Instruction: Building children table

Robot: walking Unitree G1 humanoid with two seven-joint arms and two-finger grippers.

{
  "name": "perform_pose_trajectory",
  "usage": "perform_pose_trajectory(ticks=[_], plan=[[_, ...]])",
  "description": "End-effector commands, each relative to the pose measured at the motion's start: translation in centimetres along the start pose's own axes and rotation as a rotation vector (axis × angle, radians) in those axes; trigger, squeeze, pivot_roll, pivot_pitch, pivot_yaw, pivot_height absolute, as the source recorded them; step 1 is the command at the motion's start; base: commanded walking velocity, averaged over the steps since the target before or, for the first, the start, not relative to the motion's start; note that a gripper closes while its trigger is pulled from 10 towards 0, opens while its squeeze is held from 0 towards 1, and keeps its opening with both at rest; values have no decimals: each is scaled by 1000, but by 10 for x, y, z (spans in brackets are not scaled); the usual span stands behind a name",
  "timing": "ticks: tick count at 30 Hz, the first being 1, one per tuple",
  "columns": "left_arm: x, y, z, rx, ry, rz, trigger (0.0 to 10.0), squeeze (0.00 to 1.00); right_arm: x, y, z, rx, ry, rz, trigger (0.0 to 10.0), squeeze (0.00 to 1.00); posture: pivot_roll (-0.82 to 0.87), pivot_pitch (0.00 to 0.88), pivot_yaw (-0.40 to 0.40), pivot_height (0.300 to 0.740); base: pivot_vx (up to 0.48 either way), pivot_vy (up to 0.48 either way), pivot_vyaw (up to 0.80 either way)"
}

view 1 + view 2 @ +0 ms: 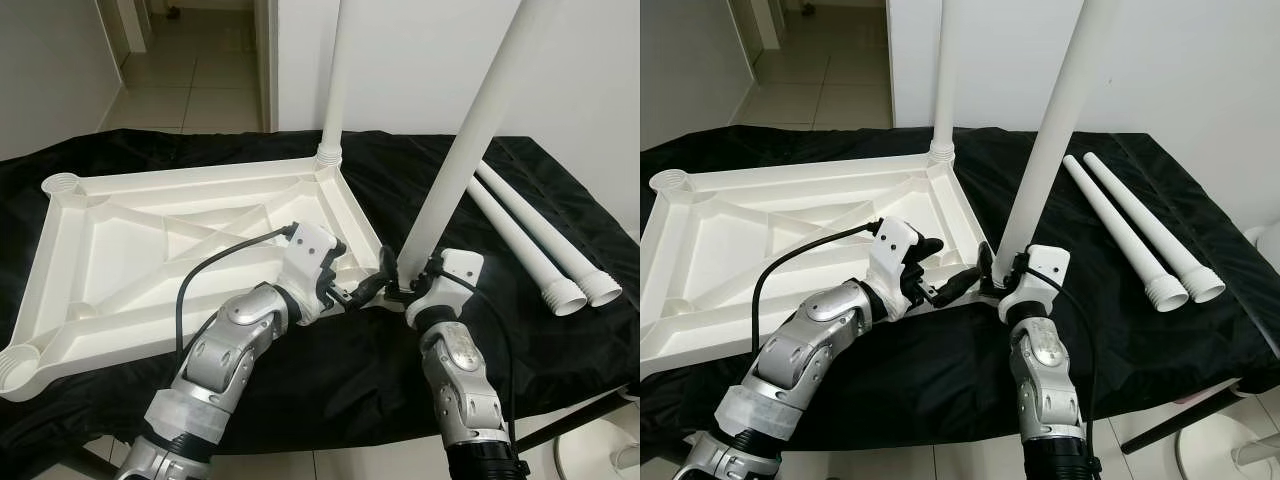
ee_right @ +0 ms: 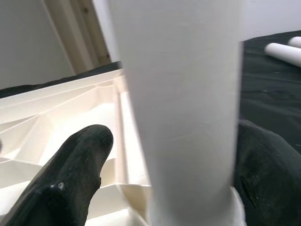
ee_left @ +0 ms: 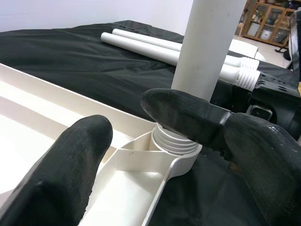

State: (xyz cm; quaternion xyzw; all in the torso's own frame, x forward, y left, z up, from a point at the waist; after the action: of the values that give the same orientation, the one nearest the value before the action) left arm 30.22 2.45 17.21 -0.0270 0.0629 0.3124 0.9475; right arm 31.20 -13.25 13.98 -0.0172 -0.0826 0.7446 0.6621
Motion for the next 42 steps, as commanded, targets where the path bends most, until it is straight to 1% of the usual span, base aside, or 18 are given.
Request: perform_pose_trajectory(ticks=[1, 2, 3, 6, 7, 8, 10, 11, 13, 18, 19, 21, 28, 29, 31, 32, 37, 42], plan=[[0, 1, 1, -9, -19, 27, 10000, 0, 1, 2, -3, 11, -9, 18, 10000, 0, -11, 0, -54, 740, 0, 0, 0], [-1, 1, 1, -7, -20, 21, 10000, 0, -1, 0, -3, 18, 4, 65, 10000, 0, -12, 0, -51, 740, 0, 0, 0], [-1, 1, 1, -7, -20, 21, 10000, 0, -1, 0, -3, 18, 4, 65, 10000, 0, -12, 0, -51, 740, 0, 0, 0], [-4, 2, 0, 5, -26, -12, 10000, 0, -12, -5, -1, 28, 59, 142, 10000, 0, -15, 0, -46, 740, 0, 0, 0], [-4, 2, 0, 5, -26, -12, 10000, 0, -12, -5, -1, 28, 59, 142, 10000, 0, -15, 0, -46, 740, 0, 0, 0], [-7, 3, -2, 16, -31, -29, 10000, 0, -18, -8, -1, 39, 90, 176, 10000, 0, -17, 0, -46, 740, 0, 0, 0], [-7, 3, -2, 16, -31, -29, 10000, 0, -18, -8, -1, 39, 90, 176, 10000, 0, -17, 0, -46, 740, 0, 0, 0], [-9, 4, -5, 31, -30, -41, 10000, 0, -24, -11, 0, 42, 132, 207, 10000, 0, -16, 0, -47, 740, 0, 0, 0], [-12, 5, -8, 43, -30, -57, 10000, 0, -28, -16, 1, 51, 166, 255, 10000, 0, -12, 0, -48, 740, 0, 0, 0], [-20, 7, -13, 70, -46, -103, 10000, 0, -27, -25, 0, 90, 215, 422, 10000, 0, -4, 0, -51, 740, 0, 0, 0], [-20, 7, -13, 70, -46, -103, 10000, 0, -27, -25, 0, 90, 215, 422, 10000, 0, -4, 0, -51, 740, 0, 0, 0], [-24, 7, -16, 87, -59, -124, 10000, 0, -26, -29, -4, 129, 250, 521, 10000, 0, 1, 0, -54, 740, 0, 0, 0], [-26, 7, -17, 93, -69, -127, 10000, 0, -31, -34, -5, 170, 273, 603, 10000, 0, 7, 0, -61, 740, 0, 0, 0], [-26, 7, -17, 92, -70, -126, 10000, 0, -33, -35, -6, 175, 281, 609, 6549, 0, 8, 0, -62, 740, 0, 0, 0], [-26, 7, -17, 92, -70, -126, 10000, 0, -33, -35, -6, 175, 281, 609, 6549, 0, 8, 0, -62, 740, 0, 0, 0], [-25, 7, -17, 91, -71, -123, 10000, 0, -36, -36, -6, 184, 281, 611, 0, 0, 11, 0, -62, 740, 0, 0, 0], [-24, 6, -15, 86, -77, -113, 10000, 0, -47, -33, -14, 220, 272, 620, 0, 0, 9, 0, -57, 740, 0, 0, 0], [-24, 6, -14, 86, -78, -112, 10000, 0, -49, -32, -15, 225, 270, 618, 0, 0, 9, 0, -57, 740, 0, 0, 0]])
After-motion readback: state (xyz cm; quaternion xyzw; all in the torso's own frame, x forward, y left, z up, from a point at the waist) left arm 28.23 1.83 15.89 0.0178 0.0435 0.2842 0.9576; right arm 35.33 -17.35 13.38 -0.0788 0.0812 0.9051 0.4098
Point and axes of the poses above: a point about 5 cm out from each wrist's last joint towards the gripper, its own y axis pointing back from the gripper into the wrist, its own z axis along the axis of the wrist's last joint, x = y × z, the point moved 2 cm from there along -y, pointing out of the wrist towards the gripper, and after that the axes turned 7 degrees about y, right-handed, at the moved point
